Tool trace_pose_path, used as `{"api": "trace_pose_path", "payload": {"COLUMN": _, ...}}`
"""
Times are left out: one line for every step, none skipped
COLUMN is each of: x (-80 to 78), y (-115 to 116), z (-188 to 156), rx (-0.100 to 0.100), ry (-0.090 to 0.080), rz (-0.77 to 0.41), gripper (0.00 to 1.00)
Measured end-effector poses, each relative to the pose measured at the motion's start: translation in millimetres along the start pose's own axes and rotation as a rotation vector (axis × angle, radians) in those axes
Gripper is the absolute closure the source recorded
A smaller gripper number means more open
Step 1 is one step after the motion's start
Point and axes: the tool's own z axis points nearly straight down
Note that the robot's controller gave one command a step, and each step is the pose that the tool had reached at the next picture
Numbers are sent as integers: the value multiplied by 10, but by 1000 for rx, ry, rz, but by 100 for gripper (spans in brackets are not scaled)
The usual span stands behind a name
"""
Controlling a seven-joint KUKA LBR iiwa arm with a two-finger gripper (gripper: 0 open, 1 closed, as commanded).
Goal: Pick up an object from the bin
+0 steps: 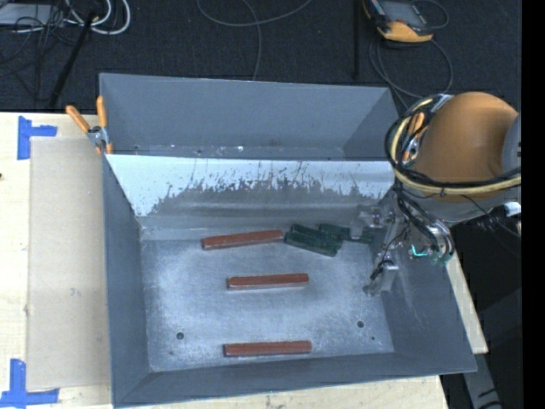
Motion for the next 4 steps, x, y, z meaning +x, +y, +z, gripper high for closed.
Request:
{"api": "trace_pose_path", "payload": {"x": -173, "y": 570, "z": 822, "rx": -2, "ry": -2, "rz": -207, "gripper": 0}}
{"api": "trace_pose_path", "payload": {"x": -376, "y": 861, "z": 1319, "rx": 0, "ry": -5, "rz": -262, "gripper": 0}}
{"api": "trace_pose_path", "payload": {"x": -386, "y": 849, "z": 1284, "rx": 1, "ry": -9, "rz": -261, "gripper": 100}}
{"api": "trace_pose_path", "payload": {"x": -217, "y": 1130, "z": -263, "rx": 3, "ry": -16, "rz": -551, "gripper": 100}}
